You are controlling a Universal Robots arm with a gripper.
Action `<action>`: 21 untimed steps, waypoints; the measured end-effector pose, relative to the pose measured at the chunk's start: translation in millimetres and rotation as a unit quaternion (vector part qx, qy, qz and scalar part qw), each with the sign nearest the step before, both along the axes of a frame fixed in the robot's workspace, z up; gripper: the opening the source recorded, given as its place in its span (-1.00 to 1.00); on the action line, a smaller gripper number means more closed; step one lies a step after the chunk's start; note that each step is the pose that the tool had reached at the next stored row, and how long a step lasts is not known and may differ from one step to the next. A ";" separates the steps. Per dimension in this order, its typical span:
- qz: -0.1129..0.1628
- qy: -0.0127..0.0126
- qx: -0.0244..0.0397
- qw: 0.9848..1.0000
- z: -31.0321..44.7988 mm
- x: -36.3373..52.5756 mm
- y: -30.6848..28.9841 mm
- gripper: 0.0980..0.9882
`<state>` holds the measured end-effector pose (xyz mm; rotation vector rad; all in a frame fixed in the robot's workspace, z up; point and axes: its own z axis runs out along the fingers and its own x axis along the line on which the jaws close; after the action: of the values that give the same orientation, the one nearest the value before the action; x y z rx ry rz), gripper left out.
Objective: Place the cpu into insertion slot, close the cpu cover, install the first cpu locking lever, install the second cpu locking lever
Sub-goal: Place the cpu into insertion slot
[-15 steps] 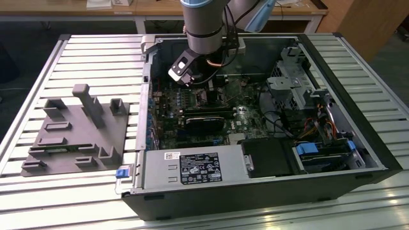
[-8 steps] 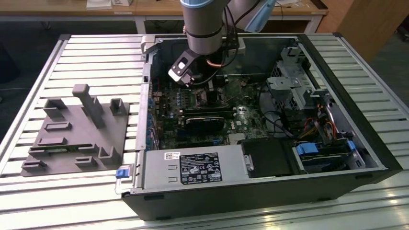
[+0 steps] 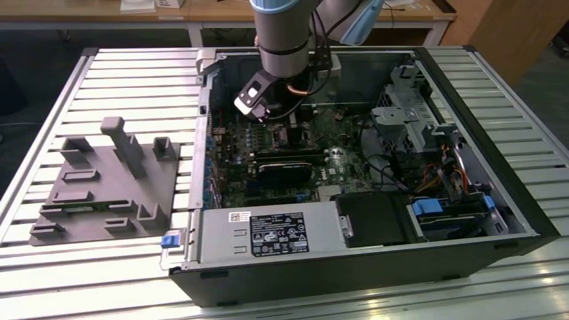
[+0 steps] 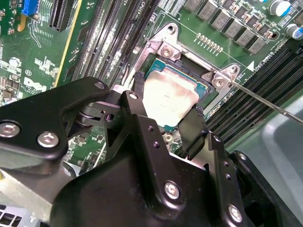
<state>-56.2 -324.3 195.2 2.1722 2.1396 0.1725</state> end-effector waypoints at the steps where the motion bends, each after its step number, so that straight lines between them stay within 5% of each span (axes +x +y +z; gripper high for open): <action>1: 0.000 0.000 0.000 1.000 -0.2 -0.1 0.2 0.00; 21: -0.002 0.000 0.000 1.000 -3.0 -0.1 2.2 0.00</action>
<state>-56.3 -322.1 192.2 2.1774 2.1344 0.1720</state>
